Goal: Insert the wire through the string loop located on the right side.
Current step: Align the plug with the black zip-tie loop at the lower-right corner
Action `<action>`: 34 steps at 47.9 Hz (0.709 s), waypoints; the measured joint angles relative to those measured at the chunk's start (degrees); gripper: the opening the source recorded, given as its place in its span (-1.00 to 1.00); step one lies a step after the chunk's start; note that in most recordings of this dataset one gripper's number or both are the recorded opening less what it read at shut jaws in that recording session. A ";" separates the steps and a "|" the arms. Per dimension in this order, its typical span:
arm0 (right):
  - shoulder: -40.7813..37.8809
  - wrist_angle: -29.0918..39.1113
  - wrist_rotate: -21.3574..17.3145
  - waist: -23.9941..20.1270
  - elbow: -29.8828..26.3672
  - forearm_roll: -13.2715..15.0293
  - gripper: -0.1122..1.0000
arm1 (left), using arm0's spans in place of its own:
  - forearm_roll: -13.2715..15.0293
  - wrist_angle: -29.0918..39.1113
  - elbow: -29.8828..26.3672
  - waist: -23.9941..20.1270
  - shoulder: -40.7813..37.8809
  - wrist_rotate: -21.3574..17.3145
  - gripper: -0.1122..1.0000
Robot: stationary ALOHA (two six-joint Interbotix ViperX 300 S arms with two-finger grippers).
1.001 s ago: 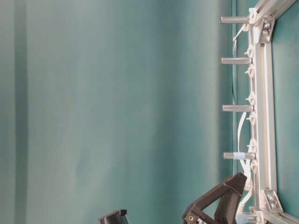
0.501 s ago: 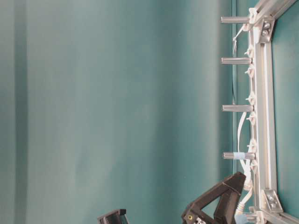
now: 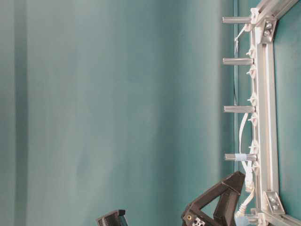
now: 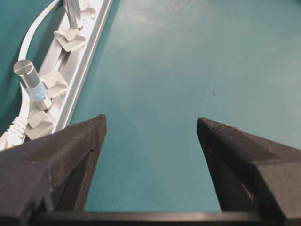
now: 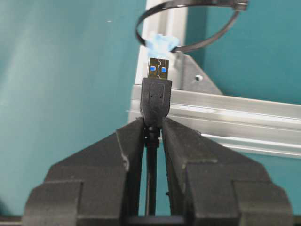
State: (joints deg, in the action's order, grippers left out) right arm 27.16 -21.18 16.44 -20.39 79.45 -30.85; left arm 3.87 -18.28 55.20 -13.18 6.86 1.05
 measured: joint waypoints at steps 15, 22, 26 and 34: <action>0.00 -0.35 0.35 2.02 0.00 0.00 -0.50 | 0.00 0.00 0.00 0.44 -0.09 -0.09 0.63; 0.00 -0.35 0.44 2.02 0.00 0.09 -0.50 | 0.00 0.00 0.00 0.62 0.00 0.00 0.63; 0.00 -0.35 0.44 2.02 0.00 0.00 -0.50 | 0.00 0.00 0.00 0.79 -0.09 -0.09 0.63; 0.00 -0.35 0.44 2.11 0.00 0.09 -0.50 | 0.00 0.00 0.00 0.97 0.00 0.00 0.63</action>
State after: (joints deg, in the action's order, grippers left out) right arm 27.16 -21.53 16.88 -18.28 79.45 -30.76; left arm 3.87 -18.28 55.20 -12.22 6.86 1.05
